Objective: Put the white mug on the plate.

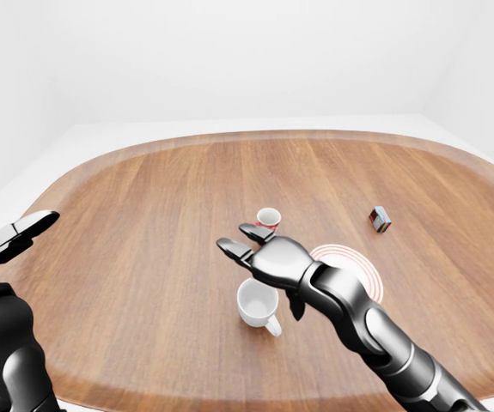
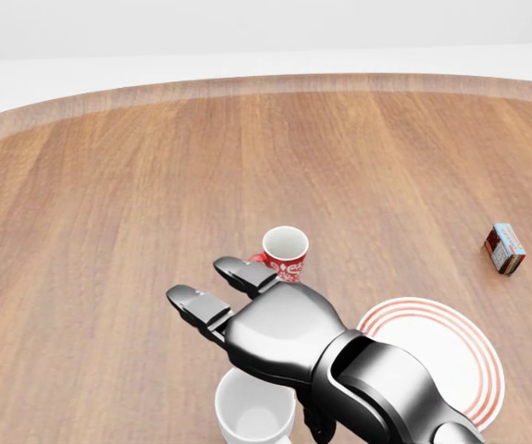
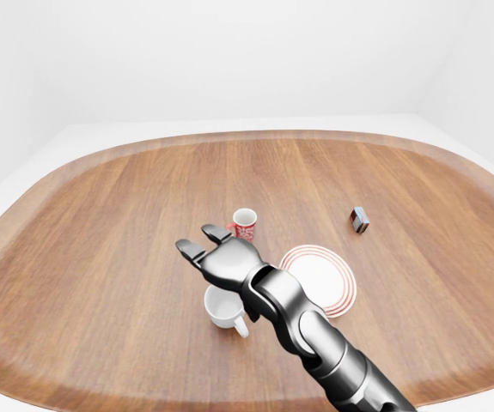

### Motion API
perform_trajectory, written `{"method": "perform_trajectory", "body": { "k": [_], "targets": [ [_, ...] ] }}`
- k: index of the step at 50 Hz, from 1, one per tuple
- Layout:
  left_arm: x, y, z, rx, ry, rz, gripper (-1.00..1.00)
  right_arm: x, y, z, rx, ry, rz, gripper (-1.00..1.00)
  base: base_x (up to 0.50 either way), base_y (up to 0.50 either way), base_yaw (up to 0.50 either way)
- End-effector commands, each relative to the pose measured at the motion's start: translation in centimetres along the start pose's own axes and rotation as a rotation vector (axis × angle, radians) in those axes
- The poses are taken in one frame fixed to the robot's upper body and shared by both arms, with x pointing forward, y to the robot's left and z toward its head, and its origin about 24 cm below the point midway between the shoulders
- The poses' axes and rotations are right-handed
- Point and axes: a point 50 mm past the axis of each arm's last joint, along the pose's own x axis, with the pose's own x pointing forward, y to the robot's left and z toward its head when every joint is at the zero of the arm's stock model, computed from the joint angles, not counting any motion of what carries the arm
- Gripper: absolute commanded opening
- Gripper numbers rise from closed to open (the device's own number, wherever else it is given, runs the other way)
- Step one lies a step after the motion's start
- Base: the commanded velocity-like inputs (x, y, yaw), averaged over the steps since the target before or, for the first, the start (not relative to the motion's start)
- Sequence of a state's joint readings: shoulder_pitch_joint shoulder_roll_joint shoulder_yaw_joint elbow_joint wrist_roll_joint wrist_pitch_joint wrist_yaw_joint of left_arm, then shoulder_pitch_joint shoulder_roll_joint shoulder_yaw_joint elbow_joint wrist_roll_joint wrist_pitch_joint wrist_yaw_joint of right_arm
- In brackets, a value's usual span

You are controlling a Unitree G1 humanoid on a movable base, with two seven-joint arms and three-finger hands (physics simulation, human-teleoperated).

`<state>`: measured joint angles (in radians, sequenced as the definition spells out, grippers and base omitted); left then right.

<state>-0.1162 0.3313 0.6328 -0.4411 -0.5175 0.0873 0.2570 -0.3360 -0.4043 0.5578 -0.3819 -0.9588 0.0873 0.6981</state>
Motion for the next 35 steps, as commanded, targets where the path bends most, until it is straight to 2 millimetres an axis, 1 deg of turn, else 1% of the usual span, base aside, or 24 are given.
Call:
{"method": "perform_trajectory", "body": {
  "k": [1, 7, 9, 16, 22, 31, 35],
  "targets": [
    [0.0, 0.0, -0.1, 0.001, 0.005, 0.000, 1.00, 0.7, 2.5, 1.0, 0.050, 0.003, 0.069, 1.00, 0.00, 0.00, 0.00],
    [0.0, 0.0, -0.1, 0.002, 0.005, 0.000, 1.00, 1.1, 2.7, 1.2, 0.057, 0.001, 0.077, 1.00, 0.00, 0.00, 0.00],
    [0.0, 0.0, -0.2, 0.003, 0.007, -0.001, 1.00, 1.5, 2.8, 0.8, 0.057, 0.023, 0.086, 1.00, 0.00, 0.00, 0.00],
    [-0.1, 0.0, -0.2, 0.003, 0.007, -0.001, 1.00, 2.2, 2.8, 1.6, 0.047, -0.010, 0.097, 1.00, 0.00, 0.00, 0.00],
    [-0.1, 0.0, -0.1, 0.002, 0.004, -0.001, 1.00, 2.3, 3.4, 2.0, 0.055, -0.010, 0.112, 1.00, 0.00, 0.00, 0.00],
    [-0.1, 0.0, -0.2, 0.003, 0.008, -0.001, 1.00, 2.7, 4.0, 1.6, 0.094, 0.030, 0.124, 1.00, 0.00, 0.00, 0.00],
    [-0.1, 0.0, -0.3, 0.005, 0.013, -0.002, 1.00, 2.9, 4.6, 0.6, 0.126, 0.088, 0.141, 1.00, 0.00, 0.00, 0.00]
  ]
}}
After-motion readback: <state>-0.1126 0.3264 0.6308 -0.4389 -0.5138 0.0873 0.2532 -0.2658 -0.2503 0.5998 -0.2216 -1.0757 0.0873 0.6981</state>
